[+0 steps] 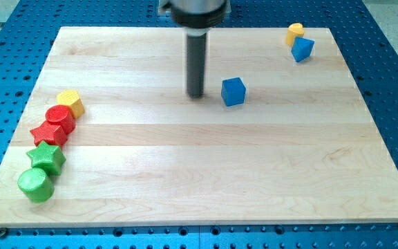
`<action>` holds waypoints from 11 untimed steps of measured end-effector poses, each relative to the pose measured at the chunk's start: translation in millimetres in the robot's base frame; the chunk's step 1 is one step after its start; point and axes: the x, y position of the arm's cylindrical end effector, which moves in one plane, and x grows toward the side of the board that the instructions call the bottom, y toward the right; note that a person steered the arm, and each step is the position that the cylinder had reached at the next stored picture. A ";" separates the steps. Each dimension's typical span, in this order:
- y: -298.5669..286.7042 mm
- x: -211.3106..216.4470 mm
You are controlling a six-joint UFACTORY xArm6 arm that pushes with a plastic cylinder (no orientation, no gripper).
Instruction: Move the cube below the triangle
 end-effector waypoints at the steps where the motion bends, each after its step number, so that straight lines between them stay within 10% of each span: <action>1: 42.3 15.4; 3: 134.6 -13.0; 6: 85.0 -54.7; 11: 182.9 -64.9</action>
